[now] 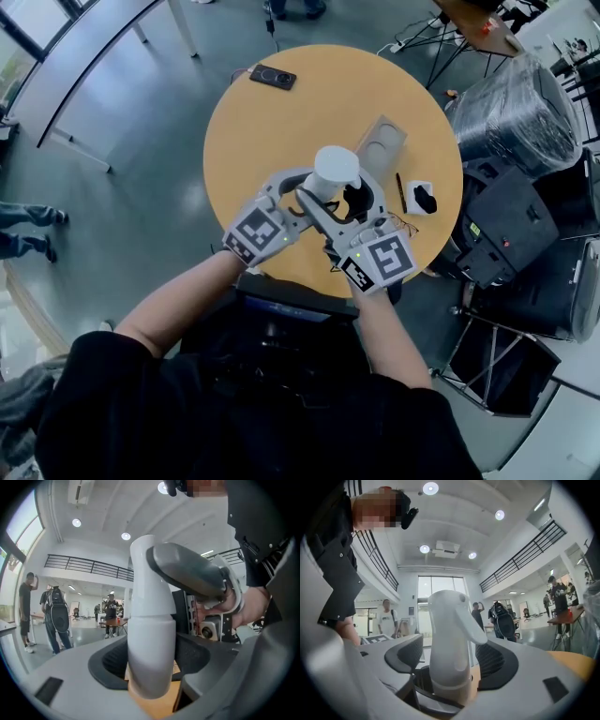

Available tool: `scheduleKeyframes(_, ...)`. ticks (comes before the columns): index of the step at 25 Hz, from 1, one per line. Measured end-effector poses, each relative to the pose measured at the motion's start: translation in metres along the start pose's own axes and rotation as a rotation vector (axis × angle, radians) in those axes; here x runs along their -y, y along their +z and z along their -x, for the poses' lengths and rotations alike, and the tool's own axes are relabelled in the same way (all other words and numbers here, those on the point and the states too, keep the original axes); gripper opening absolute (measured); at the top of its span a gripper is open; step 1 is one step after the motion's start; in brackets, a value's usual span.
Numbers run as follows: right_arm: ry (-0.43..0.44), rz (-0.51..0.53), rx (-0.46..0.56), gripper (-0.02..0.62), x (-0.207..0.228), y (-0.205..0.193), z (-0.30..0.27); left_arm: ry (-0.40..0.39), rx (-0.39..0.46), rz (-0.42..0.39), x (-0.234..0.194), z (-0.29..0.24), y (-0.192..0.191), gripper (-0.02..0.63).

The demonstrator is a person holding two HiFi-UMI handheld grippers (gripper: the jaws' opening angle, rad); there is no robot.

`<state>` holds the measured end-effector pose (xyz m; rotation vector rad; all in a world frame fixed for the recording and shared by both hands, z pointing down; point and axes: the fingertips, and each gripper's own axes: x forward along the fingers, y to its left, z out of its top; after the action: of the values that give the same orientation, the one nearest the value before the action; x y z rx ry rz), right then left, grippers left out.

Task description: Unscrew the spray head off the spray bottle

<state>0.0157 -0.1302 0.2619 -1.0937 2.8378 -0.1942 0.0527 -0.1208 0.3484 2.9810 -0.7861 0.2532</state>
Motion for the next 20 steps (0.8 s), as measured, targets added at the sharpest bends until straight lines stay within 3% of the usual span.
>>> scheduleKeyframes(3,-0.05,0.016,-0.002,0.296,0.003,-0.002,-0.003,0.012,0.009,0.002,0.003,-0.006,0.002,0.305)
scheduleKeyframes(5,-0.025,0.023,-0.005,0.262,0.003,-0.003,-0.003,-0.011,0.016,0.011,0.008,-0.007,0.003,0.305)
scheduleKeyframes(16,0.543,0.013,-0.077,0.262,-0.043,-0.007,0.025,-0.444,0.03,-0.015,0.054,0.011,0.002,0.305)
scheduleKeyframes(20,0.673,-0.008,-0.087,0.262,-0.054,-0.008,0.038,-0.51,0.01,-0.022,0.068,0.017,0.001,0.305)
